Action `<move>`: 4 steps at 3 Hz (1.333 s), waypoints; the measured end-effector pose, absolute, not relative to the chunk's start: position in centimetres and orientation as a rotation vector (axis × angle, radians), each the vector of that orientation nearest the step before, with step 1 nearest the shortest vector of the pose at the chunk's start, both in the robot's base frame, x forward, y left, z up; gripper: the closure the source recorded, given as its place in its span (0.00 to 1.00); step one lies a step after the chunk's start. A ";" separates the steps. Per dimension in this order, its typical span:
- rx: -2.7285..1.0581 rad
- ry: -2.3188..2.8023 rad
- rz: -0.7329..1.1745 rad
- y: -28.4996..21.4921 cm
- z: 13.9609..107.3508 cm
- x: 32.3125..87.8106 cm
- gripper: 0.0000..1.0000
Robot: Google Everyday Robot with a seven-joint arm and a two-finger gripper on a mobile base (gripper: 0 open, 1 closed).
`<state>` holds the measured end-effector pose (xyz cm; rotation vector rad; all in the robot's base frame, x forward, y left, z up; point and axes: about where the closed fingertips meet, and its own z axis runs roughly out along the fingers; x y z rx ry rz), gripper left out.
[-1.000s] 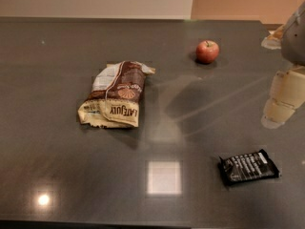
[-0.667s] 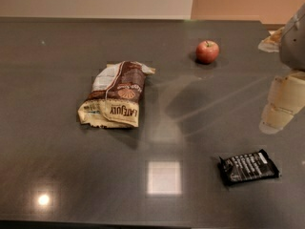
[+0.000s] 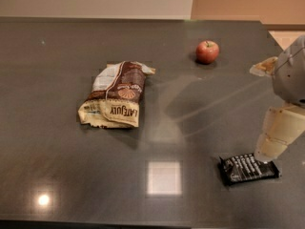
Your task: Move rxbar chocolate near brown chip bag
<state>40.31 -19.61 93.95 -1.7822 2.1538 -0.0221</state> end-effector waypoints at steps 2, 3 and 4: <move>-1.951 2.095 0.083 -19.7 88.9 38.2 0.00; -2.020 2.060 0.136 -19.9 86.7 36.9 0.00; -2.082 2.032 0.170 -20.4 84.9 35.7 0.00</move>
Offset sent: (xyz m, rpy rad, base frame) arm -0.0322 -0.0078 -0.0801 -0.0098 0.1520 0.1953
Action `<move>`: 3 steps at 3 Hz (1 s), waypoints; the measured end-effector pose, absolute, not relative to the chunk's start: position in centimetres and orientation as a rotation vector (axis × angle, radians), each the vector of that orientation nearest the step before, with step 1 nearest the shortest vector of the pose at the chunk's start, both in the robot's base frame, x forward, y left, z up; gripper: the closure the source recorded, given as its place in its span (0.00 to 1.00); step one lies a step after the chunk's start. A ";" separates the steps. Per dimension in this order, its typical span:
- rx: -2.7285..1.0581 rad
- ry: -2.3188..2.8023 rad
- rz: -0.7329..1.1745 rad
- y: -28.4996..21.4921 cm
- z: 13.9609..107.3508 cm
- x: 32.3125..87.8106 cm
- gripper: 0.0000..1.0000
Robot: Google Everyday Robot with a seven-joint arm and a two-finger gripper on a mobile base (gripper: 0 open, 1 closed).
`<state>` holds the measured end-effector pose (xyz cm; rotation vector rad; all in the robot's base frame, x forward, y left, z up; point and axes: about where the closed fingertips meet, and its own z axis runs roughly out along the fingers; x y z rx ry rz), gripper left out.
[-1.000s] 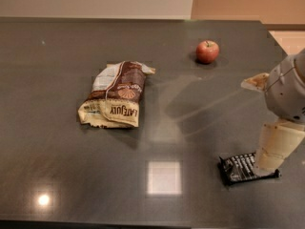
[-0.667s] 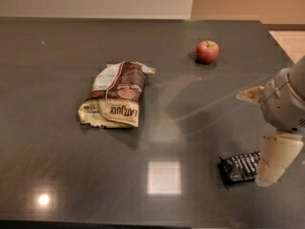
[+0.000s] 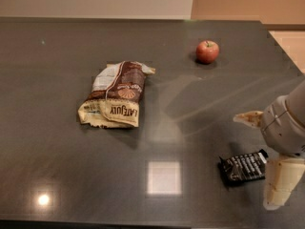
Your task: Move rxbar chocolate near brown chip bag
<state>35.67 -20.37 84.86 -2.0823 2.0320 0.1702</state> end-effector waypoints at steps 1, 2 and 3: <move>-2.115 2.027 0.181 -21.1 83.7 34.7 0.00; -2.126 2.037 0.192 -21.8 83.2 34.2 0.18; -2.115 2.053 0.210 -22.4 83.2 34.2 0.41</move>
Offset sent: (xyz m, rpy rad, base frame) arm -0.0197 -0.0225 -0.0237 -0.0221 0.0565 0.0216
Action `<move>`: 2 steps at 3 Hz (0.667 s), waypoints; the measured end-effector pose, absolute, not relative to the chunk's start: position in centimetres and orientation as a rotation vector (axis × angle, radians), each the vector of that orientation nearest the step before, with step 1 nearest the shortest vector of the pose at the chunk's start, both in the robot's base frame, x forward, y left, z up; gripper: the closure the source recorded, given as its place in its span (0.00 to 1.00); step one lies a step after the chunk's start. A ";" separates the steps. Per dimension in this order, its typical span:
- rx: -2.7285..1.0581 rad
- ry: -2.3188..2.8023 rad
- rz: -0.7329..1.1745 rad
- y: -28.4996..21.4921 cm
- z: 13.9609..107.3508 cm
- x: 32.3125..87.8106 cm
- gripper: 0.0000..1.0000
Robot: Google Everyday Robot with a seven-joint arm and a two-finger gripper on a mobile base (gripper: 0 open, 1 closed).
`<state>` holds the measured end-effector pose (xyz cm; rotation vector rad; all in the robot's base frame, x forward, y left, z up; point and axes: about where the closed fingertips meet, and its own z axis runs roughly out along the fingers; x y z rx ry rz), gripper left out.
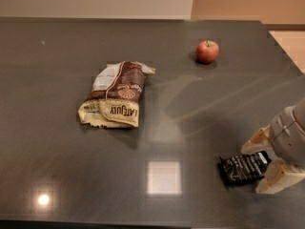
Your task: Move rxbar chocolate near brown chip bag
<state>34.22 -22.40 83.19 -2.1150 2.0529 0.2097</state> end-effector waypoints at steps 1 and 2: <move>-2.106 2.070 0.222 -23.0 83.0 34.5 0.64; -2.104 2.092 0.223 -23.5 82.7 34.7 0.88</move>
Offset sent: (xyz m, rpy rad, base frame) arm 0.0077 -0.0187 -0.0090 -0.0192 0.0406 -0.0347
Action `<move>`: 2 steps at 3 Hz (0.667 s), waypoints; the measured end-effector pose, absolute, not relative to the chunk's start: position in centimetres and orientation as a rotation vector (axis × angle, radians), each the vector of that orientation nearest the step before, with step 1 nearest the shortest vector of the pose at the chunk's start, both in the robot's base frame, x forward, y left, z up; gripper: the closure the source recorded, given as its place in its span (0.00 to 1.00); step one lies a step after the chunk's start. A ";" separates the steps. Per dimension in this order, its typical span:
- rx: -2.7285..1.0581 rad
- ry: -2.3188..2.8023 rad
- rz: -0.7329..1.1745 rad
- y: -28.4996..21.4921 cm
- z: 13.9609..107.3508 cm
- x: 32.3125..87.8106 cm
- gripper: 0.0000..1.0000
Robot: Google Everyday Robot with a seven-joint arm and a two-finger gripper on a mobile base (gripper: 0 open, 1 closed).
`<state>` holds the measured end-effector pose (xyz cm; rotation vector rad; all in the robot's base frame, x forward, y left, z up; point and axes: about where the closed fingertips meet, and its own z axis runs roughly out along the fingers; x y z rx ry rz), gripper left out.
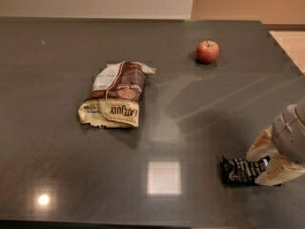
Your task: Move rxbar chocolate near brown chip bag
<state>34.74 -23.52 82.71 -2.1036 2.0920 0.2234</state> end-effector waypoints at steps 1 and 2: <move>-2.103 2.092 0.223 -23.5 82.8 34.8 1.00; -2.103 2.092 0.223 -23.5 82.8 34.8 1.00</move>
Offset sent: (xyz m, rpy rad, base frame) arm 0.0106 0.0167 0.0247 0.0100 -0.0093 -0.0131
